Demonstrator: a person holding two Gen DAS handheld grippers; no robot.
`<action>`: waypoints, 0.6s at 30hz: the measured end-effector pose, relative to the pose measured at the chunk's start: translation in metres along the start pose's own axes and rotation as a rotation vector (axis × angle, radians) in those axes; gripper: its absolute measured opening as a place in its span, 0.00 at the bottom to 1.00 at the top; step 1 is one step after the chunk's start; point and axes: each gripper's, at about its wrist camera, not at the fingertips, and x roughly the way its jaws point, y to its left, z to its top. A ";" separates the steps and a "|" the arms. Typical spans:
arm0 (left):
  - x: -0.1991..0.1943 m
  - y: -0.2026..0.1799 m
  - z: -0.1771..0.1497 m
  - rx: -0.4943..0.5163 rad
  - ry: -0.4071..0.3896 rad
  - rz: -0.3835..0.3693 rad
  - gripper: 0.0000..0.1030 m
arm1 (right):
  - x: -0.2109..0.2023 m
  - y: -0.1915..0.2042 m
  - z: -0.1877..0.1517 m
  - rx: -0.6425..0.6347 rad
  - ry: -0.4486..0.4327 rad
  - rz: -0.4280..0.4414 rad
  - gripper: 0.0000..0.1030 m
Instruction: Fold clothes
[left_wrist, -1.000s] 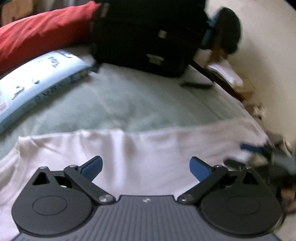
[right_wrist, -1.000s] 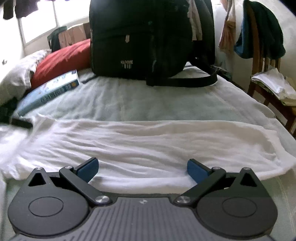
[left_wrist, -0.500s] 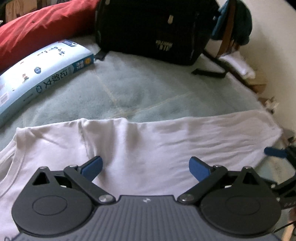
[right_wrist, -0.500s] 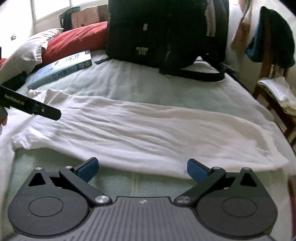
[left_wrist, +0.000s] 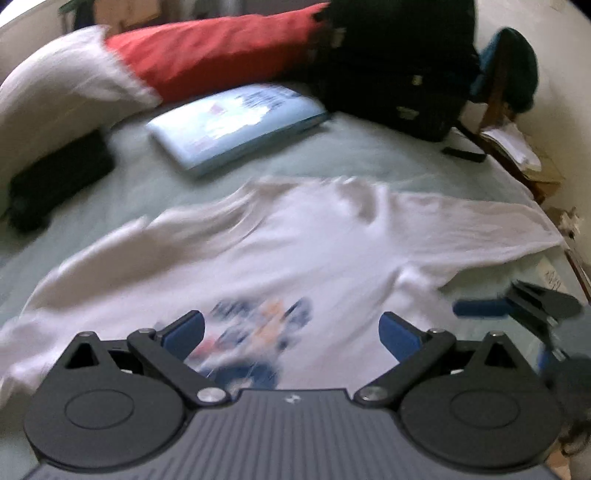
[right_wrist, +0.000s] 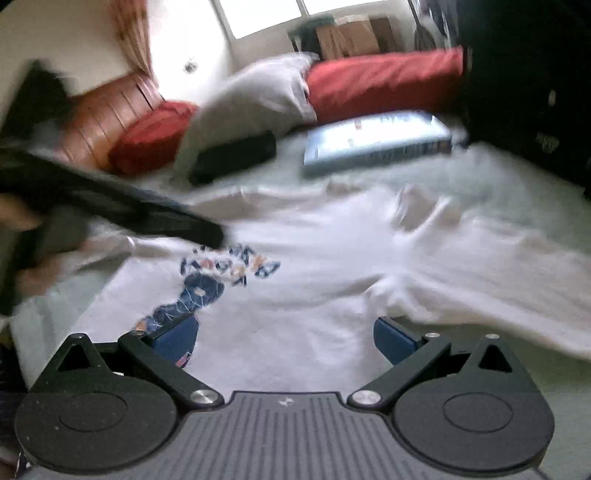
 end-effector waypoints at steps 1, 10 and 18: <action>-0.003 0.011 -0.011 -0.014 0.000 0.001 0.97 | 0.005 -0.001 -0.006 0.016 0.023 -0.023 1.00; 0.003 0.079 -0.074 -0.120 -0.040 -0.020 0.97 | -0.024 0.027 -0.029 0.056 0.044 -0.186 1.00; 0.010 0.117 -0.033 -0.141 -0.143 0.044 0.98 | 0.029 0.091 -0.010 0.001 0.033 -0.020 1.00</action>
